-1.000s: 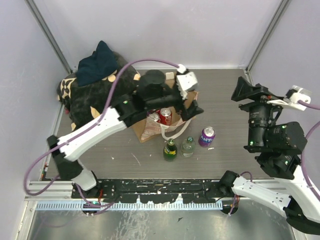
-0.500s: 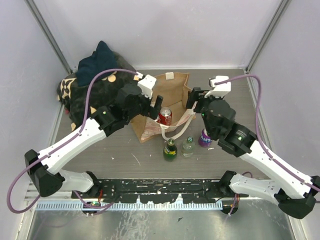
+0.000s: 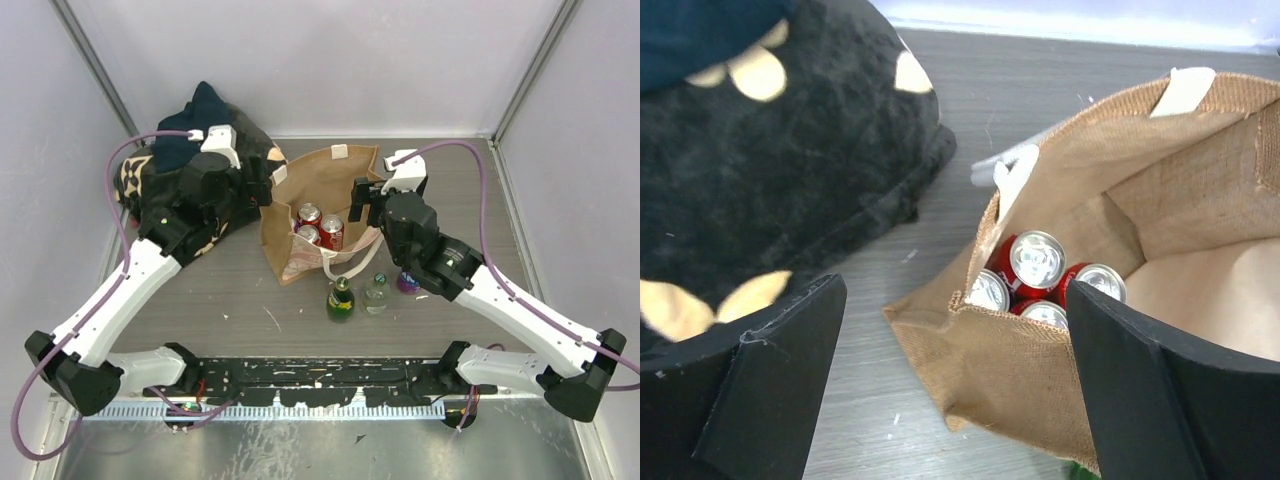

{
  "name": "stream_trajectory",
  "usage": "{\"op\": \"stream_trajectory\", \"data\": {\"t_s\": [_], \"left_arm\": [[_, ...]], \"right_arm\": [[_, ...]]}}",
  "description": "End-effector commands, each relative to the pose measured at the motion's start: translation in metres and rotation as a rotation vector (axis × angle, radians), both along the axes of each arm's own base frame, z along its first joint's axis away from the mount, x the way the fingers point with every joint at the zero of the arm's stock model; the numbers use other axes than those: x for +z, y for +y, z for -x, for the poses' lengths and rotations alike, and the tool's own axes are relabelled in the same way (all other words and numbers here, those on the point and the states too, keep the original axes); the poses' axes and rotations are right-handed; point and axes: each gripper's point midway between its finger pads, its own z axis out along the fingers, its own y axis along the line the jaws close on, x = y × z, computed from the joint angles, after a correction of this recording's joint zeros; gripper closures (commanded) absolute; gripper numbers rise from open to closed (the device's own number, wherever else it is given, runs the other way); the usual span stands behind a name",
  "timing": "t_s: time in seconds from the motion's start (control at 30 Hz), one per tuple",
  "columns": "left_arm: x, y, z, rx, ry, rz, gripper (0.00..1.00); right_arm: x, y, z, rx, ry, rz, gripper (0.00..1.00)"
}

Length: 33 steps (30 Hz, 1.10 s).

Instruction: Take the beverage out of the canvas bag

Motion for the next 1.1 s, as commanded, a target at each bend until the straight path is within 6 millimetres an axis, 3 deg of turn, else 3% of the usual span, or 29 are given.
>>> {"op": "stream_trajectory", "data": {"t_s": [0.0,0.07,0.3,0.33,0.4,0.47,0.53,0.77,1.07], "left_arm": [[-0.027,-0.022,-0.010,-0.061,0.090,0.129,0.02],[-0.028,-0.025,-0.016,-0.076,0.096,0.155,0.02],[-0.063,-0.032,-0.045,-0.100,0.178,0.151,0.01],[-0.069,-0.033,-0.049,-0.105,0.195,0.152,0.06],[-0.078,-0.034,-0.060,-0.118,0.216,0.158,0.34],[-0.083,-0.035,-0.071,-0.121,0.224,0.162,0.73],[-0.088,-0.038,-0.087,-0.138,0.226,0.165,0.98],[-0.063,-0.066,-0.130,-0.261,0.124,0.187,1.00],[-0.025,-0.082,-0.186,-0.297,-0.011,0.152,1.00]], "right_arm": [[0.019,0.009,-0.006,0.018,-0.047,-0.034,0.14],[0.016,0.011,-0.007,0.019,-0.041,-0.032,0.14],[0.004,0.014,-0.011,0.021,-0.021,-0.034,0.14],[0.003,0.014,-0.012,0.020,-0.019,-0.033,0.14],[0.000,0.015,-0.014,0.021,-0.017,-0.034,0.14],[-0.002,0.015,-0.016,0.019,-0.014,-0.034,0.14],[-0.005,0.013,-0.020,0.011,-0.009,-0.028,0.14],[-0.023,0.002,-0.034,0.000,0.025,-0.036,0.14],[-0.042,-0.006,-0.057,0.004,0.055,-0.059,0.14]]}}
